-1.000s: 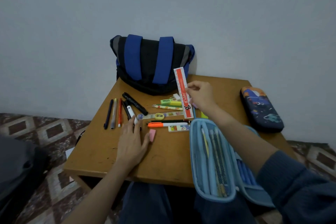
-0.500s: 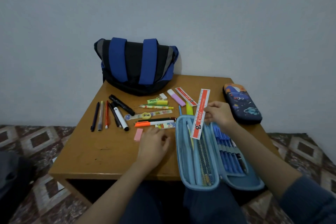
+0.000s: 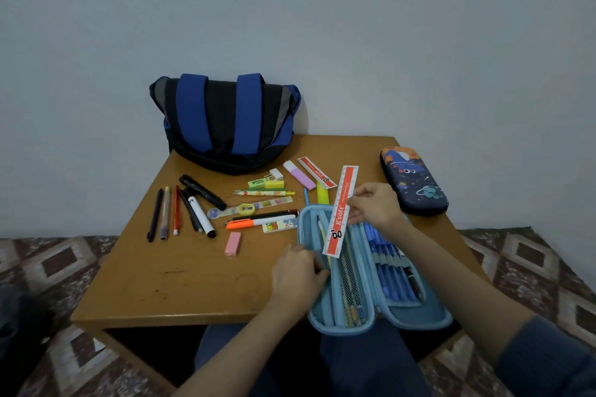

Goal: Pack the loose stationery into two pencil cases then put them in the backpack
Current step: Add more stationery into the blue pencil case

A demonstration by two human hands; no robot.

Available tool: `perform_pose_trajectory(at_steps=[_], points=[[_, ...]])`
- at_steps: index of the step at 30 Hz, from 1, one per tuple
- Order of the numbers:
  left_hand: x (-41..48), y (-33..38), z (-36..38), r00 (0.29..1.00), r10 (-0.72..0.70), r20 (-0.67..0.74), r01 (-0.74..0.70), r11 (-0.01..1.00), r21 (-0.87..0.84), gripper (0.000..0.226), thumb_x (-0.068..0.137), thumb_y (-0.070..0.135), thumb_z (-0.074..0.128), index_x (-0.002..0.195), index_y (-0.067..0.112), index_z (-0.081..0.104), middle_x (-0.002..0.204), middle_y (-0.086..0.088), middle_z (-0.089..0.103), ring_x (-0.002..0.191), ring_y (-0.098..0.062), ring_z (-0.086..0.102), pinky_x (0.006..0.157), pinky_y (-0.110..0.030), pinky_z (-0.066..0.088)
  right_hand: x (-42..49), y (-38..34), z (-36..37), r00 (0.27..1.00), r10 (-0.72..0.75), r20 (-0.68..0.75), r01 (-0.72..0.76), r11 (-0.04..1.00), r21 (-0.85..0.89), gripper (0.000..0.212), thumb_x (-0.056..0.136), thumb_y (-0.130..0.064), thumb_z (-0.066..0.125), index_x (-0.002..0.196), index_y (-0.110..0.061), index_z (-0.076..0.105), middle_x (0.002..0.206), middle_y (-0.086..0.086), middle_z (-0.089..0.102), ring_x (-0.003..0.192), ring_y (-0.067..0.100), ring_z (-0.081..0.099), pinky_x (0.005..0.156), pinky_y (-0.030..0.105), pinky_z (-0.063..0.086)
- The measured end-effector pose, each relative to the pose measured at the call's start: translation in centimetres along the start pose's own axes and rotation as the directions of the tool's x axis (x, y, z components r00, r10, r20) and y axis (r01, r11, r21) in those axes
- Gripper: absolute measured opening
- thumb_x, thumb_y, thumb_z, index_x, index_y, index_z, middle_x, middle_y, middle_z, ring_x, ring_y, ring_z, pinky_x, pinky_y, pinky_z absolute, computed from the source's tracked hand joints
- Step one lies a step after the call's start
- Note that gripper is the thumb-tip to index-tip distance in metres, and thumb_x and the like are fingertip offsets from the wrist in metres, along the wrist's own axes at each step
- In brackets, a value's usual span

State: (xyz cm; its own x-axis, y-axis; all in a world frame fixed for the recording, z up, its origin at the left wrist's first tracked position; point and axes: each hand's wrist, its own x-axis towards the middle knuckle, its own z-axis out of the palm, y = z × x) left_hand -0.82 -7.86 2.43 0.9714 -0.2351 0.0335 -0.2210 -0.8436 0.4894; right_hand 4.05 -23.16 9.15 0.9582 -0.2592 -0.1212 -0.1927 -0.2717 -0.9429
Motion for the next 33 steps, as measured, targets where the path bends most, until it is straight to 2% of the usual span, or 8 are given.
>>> perform_pose_trajectory(at_steps=[7, 13, 19, 23, 25, 27, 30, 33], points=[[0.2, 0.3, 0.2, 0.999, -0.048, -0.016, 0.049, 0.997, 0.067, 0.020, 0.087, 0.035, 0.060, 0.088, 0.016, 0.067, 0.098, 0.002, 0.062, 0.093, -0.014, 0.057, 0.073, -0.028, 0.050, -0.5, -0.1, -0.6, 1.000, -0.013, -0.015, 0.012, 0.999, -0.031, 0.018, 0.087, 0.006, 0.057, 0.073, -0.005, 0.055, 0.069, 0.010, 0.063, 0.041, 0.008, 0.061, 0.043, 0.020, 0.053], [0.7, 0.8, 0.0, 0.987, -0.154, 0.045, 0.149, 0.984, 0.093, 0.024, 0.084, 0.039, 0.065, 0.086, 0.015, 0.068, 0.087, 0.002, 0.067, 0.078, -0.015, 0.064, 0.069, -0.030, 0.056, -0.6, -0.5, -1.6, 0.998, -0.038, -0.040, 0.036, 0.998, -0.060, 0.018, 0.088, 0.005, 0.056, 0.074, -0.006, 0.055, 0.074, 0.012, 0.064, 0.057, 0.020, 0.063, 0.046, 0.021, 0.054], [1.5, 1.2, -0.7, 0.969, -0.225, 0.098, 0.220, 0.974, 0.059, 0.025, 0.079, 0.036, 0.071, 0.080, 0.012, 0.065, 0.082, -0.001, 0.068, 0.074, -0.015, 0.065, 0.063, -0.027, 0.055, -0.8, 0.0, -1.5, 0.999, -0.026, -0.038, 0.025, 0.999, -0.027, 0.018, 0.087, 0.005, 0.057, 0.073, -0.006, 0.055, 0.071, 0.010, 0.064, 0.043, 0.009, 0.062, 0.043, 0.019, 0.052], [2.2, 0.2, -1.1, 0.953, -0.230, 0.198, 0.250, 0.965, -0.078, 0.016, 0.080, 0.030, 0.070, 0.082, 0.014, 0.070, 0.082, 0.002, 0.068, 0.074, -0.010, 0.065, 0.068, -0.028, 0.058, -1.0, 0.4, -0.9, 0.998, -0.025, -0.049, 0.026, 1.000, 0.017, 0.021, 0.087, 0.006, 0.057, 0.070, -0.007, 0.054, 0.069, 0.010, 0.063, 0.044, 0.009, 0.062, 0.044, 0.020, 0.053], [2.3, -0.3, -1.5, 0.947, -0.227, 0.225, 0.274, 0.940, -0.205, 0.010, 0.084, 0.024, 0.066, 0.080, 0.015, 0.068, 0.082, 0.004, 0.064, 0.074, -0.005, 0.060, 0.062, -0.020, 0.052, -1.2, 0.7, -0.5, 0.999, -0.014, -0.041, 0.015, 1.000, 0.012, 0.022, 0.087, 0.006, 0.057, 0.071, -0.008, 0.055, 0.069, 0.010, 0.063, 0.046, 0.011, 0.061, 0.044, 0.019, 0.053], [2.0, -0.6, -1.9, 0.941, -0.246, 0.233, 0.320, 0.872, -0.371, 0.011, 0.086, 0.019, 0.064, 0.077, 0.014, 0.067, 0.083, 0.003, 0.063, 0.077, -0.006, 0.057, 0.064, -0.018, 0.048, -1.4, 1.0, 0.0, 1.000, 0.006, -0.022, -0.006, 1.000, -0.018, 0.020, 0.087, 0.006, 0.057, 0.072, -0.007, 0.056, 0.071, 0.012, 0.063, 0.047, 0.012, 0.062, 0.044, 0.019, 0.053], [1.1, -1.0, -2.1, 0.927, -0.245, 0.283, 0.367, 0.741, -0.562, 0.014, 0.087, 0.015, 0.062, 0.074, 0.012, 0.066, 0.088, -0.002, 0.065, 0.086, -0.013, 0.060, 0.075, -0.026, 0.052, -1.7, 1.6, 0.7, 0.996, 0.085, 0.015, -0.083, 0.991, -0.107, 0.018, 0.088, 0.004, 0.057, 0.072, -0.004, 0.058, 0.068, 0.011, 0.063, 0.049, 0.015, 0.059, 0.039, 0.017, 0.048], [0.6, -1.1, -2.1, 0.928, -0.232, 0.292, 0.370, 0.669, -0.645, 0.012, 0.088, 0.013, 0.060, 0.080, 0.007, 0.068, 0.086, -0.004, 0.066, 0.085, -0.016, 0.060, 0.071, -0.023, 0.049, -1.9, 2.2, 1.3, 0.982, 0.183, 0.052, -0.174, 0.973, -0.150, 0.018, 0.087, 0.002, 0.060, 0.069, -0.001, 0.058, 0.062, 0.008, 0.062, 0.038, 0.010, 0.054, 0.032, 0.016, 0.037]])
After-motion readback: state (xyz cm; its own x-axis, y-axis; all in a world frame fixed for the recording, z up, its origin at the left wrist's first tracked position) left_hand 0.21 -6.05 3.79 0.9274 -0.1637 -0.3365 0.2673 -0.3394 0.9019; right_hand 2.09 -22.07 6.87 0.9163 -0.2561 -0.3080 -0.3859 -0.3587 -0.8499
